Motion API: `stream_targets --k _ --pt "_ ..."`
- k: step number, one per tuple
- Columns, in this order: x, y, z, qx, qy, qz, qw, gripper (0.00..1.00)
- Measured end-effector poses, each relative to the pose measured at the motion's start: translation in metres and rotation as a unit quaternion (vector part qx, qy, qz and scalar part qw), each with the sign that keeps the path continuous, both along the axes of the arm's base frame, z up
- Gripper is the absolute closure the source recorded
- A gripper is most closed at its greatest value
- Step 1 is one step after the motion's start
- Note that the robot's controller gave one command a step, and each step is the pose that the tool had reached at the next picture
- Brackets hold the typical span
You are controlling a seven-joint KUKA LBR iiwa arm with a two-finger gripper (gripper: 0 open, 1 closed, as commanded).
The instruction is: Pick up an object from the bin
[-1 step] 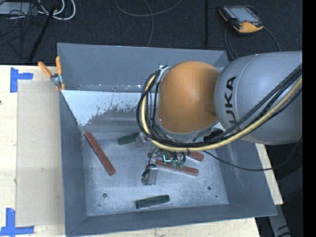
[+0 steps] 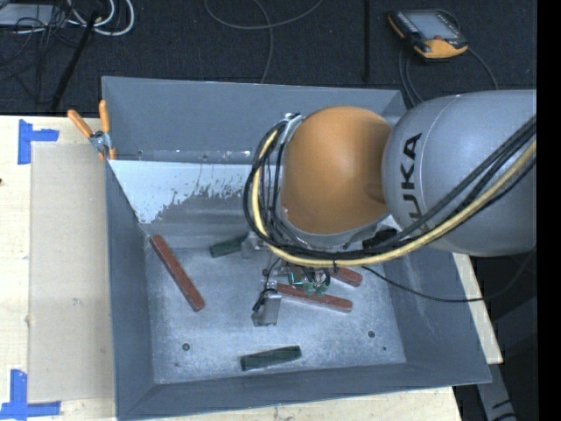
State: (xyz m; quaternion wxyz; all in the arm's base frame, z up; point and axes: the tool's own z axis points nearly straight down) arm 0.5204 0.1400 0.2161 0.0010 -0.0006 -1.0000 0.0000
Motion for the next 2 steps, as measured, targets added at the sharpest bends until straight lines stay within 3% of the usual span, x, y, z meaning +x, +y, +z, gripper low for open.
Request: stream_targets --k 1,2 --pt "0.008 -0.019 -0.024 0.001 -0.0031 0.042 0.9991 0.00" --pt "0.006 -0.030 -0.090 0.000 -0.0026 0.152 0.9884 0.00"
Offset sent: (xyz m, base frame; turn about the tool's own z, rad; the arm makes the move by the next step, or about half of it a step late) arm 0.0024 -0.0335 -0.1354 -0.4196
